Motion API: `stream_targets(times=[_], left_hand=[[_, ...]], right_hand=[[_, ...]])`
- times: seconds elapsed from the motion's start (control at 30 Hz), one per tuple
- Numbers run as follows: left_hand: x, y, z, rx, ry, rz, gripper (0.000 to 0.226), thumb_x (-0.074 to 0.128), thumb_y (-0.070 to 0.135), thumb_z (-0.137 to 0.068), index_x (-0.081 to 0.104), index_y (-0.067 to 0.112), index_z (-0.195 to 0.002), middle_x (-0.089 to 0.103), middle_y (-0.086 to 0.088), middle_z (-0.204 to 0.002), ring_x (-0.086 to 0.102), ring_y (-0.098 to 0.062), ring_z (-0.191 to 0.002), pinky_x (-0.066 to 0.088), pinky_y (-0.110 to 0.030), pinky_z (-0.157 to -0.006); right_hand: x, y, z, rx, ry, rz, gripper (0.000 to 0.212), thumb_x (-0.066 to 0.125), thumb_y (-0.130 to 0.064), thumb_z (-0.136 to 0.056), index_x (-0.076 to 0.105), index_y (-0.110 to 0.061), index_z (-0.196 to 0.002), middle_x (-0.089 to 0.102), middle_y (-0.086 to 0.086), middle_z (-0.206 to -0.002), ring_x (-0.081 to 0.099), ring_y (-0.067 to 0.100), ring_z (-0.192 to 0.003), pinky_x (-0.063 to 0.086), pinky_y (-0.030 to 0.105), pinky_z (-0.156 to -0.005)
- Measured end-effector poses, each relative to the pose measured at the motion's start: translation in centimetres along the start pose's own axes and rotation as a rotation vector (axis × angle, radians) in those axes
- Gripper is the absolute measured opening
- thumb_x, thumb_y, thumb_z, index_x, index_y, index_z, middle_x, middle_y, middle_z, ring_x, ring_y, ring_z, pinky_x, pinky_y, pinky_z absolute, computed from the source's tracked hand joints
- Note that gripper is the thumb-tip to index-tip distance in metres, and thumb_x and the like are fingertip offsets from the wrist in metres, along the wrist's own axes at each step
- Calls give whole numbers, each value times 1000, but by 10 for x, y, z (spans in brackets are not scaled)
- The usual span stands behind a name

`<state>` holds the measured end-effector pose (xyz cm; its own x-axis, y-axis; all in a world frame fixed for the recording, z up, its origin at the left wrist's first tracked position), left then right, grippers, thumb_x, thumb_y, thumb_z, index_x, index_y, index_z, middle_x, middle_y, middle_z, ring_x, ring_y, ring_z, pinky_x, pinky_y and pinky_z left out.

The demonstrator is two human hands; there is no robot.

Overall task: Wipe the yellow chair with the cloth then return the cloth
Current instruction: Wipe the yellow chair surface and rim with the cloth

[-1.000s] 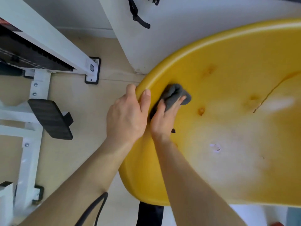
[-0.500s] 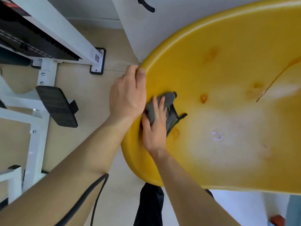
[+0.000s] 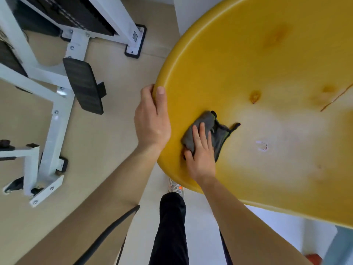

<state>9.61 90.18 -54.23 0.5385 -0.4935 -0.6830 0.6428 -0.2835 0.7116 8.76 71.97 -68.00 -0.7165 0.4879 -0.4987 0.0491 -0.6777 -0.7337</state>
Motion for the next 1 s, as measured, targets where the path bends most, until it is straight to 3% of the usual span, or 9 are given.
stream_targets(times=[0.1, 0.2, 0.33, 0.43, 0.53, 0.63, 0.73, 0.83, 1.0], left_hand=[[0, -15, 19, -77, 67, 69, 42, 29, 52, -102, 54, 18, -103, 51, 8, -66, 45, -4, -51, 41, -31, -50], [0, -22, 29, -89, 99, 106, 36, 30, 49, -103, 52, 22, -95, 48, 9, -61, 42, -4, -48, 40, -32, -50], [2, -28, 26, -88, 116, 120, 37, 29, 50, -102, 53, 23, -95, 51, 7, -64, 46, -5, -52, 44, -35, -52], [1, -30, 27, -82, 110, 153, 37, 27, 52, -100, 53, 25, -96, 59, 3, -73, 57, -15, -62, 51, -42, -59], [0, -31, 28, -98, 79, 205, 38, 28, 49, -100, 55, 23, -101, 59, 12, -78, 56, -2, -69, 48, -32, -65], [3, -36, 27, -105, 14, 276, 41, 29, 51, -100, 59, 27, -114, 63, 20, -87, 59, -2, -82, 52, -31, -78], [3, -40, 24, -100, -26, 302, 42, 28, 54, -98, 58, 30, -116, 63, 21, -90, 59, -4, -85, 52, -32, -80], [0, -38, 25, -71, -48, 283, 44, 27, 52, -101, 55, 28, -124, 63, 14, -101, 62, -9, -96, 54, -37, -87], [0, -29, 30, 6, -81, 234, 37, 24, 48, -104, 48, 29, -126, 63, 5, -91, 61, -17, -75, 57, -43, -69]], right_hand=[[-7, 81, 28, 39, -136, 354, 76, 43, -39, -96, 0, -44, -158, -19, -21, -164, -15, 23, -154, 14, 64, -119], [-26, 108, 8, 73, -101, 441, 71, 42, -47, -98, 2, -48, -157, -23, -15, -164, -20, 32, -152, 5, 66, -119], [-18, 70, -26, 248, 105, 144, 74, 27, -50, -93, 4, -33, -160, -15, 2, -168, -7, 36, -154, 7, 65, -119], [5, -5, -12, 36, 172, -232, 77, 29, -49, -92, 11, -16, -160, -1, 4, -169, 0, 24, -156, 7, 49, -124], [-5, -80, -16, -133, 156, -568, 74, 33, -43, -96, 8, -13, -159, -2, 2, -169, -4, 9, -154, 1, 31, -126], [-62, -127, -74, -177, 333, -711, 67, 34, -28, -103, 6, -8, -159, -5, 5, -169, -4, 11, -154, 2, 17, -121], [-81, -134, -102, -164, 490, -616, 68, 39, -30, -100, 13, -10, -160, -3, 7, -169, 1, 14, -154, 7, 19, -118], [-21, -94, -51, -178, 322, -425, 68, 38, -38, -98, 16, -18, -160, 2, 2, -169, -2, 7, -154, 6, 22, -121], [29, 6, 39, -1, 127, -161, 75, 34, -51, -91, 16, -27, -160, 1, -12, -167, -2, 7, -154, 9, 45, -125]])
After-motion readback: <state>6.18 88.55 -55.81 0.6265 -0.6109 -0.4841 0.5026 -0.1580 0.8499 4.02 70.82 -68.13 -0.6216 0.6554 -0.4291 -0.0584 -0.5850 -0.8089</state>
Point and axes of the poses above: each hand's wrist, its own z-axis away from the middle knuckle, its own x-axis out of the palm, y = z × x, the point moved 8 cm from there along -z, towards the middle knuckle
